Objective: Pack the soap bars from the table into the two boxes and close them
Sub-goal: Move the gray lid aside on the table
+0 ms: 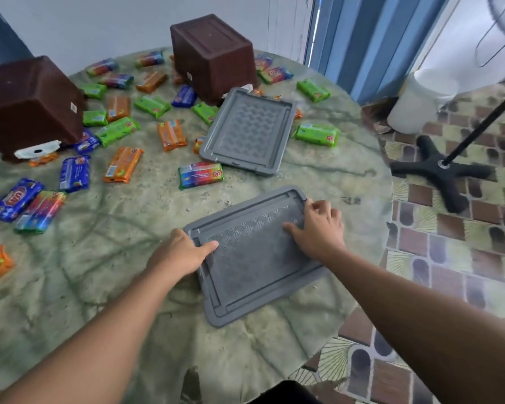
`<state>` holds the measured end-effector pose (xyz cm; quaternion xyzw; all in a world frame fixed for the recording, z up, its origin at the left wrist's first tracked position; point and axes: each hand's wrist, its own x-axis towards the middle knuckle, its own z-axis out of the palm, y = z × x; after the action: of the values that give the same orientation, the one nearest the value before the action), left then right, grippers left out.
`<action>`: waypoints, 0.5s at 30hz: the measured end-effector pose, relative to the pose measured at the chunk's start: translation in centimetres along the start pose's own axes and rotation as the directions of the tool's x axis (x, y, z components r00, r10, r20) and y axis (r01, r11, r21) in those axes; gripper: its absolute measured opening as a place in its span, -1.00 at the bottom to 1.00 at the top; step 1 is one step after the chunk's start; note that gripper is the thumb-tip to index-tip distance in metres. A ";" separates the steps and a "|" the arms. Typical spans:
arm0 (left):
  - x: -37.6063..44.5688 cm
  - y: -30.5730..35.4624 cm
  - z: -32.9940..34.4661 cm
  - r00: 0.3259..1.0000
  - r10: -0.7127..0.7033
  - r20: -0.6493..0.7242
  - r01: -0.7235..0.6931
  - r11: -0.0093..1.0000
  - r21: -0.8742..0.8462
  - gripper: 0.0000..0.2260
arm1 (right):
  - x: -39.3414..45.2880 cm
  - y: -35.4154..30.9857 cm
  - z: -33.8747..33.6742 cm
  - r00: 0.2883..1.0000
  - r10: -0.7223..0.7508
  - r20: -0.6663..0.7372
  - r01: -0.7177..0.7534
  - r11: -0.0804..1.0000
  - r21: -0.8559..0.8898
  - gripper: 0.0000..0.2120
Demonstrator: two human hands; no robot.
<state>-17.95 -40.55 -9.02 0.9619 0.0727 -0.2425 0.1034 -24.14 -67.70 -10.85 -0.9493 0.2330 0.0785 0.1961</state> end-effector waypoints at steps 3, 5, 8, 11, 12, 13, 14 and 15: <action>0.4 3.4 0.4 0.999 0.035 0.029 -0.037 0.997 0.073 -0.13 | 1.3 1.8 -1.0 0.999 0.055 -0.001 -0.055 0.998 0.011 -0.27; 0.9 5.4 0.7 0.998 0.049 0.036 -0.052 0.995 0.087 -0.15 | 2.5 2.7 -1.7 0.997 0.081 -0.002 -0.081 0.996 0.023 -0.29; 1.7 7.2 0.3 0.997 0.029 0.070 -0.030 0.999 0.018 -0.26 | 4.5 3.5 -2.2 0.995 0.097 -0.007 -0.097 0.995 0.031 -0.28; 2.1 7.4 -0.4 0.991 0.010 0.133 0.002 0.996 -0.088 -0.25 | 5.4 3.4 -2.0 0.992 0.124 -0.012 -0.123 0.991 0.046 -0.29; 2.2 7.4 -0.4 0.991 0.009 0.137 0.003 0.996 -0.092 -0.23 | 5.4 3.3 -1.9 0.991 0.131 -0.027 -0.129 0.990 0.047 -0.30; 2.1 7.3 -0.4 0.992 0.012 0.128 -0.001 0.996 -0.088 -0.20 | 5.4 3.2 -1.6 0.990 0.134 -0.048 -0.132 0.990 0.047 -0.32; 2.1 7.1 -0.3 0.994 0.019 0.110 -0.010 0.997 -0.080 -0.19 | 5.3 3.1 -1.3 0.988 0.138 -0.067 -0.135 0.990 0.047 -0.33; 2.0 7.1 -0.1 0.995 0.030 0.098 -0.023 0.997 -0.076 -0.17 | 5.3 3.3 -1.0 0.986 0.143 -0.083 -0.140 0.989 0.051 -0.34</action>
<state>-14.80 -47.20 -8.71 0.9450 0.0638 -0.2858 0.1459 -20.99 -72.92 -12.32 -0.9282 0.3098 0.0459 0.2009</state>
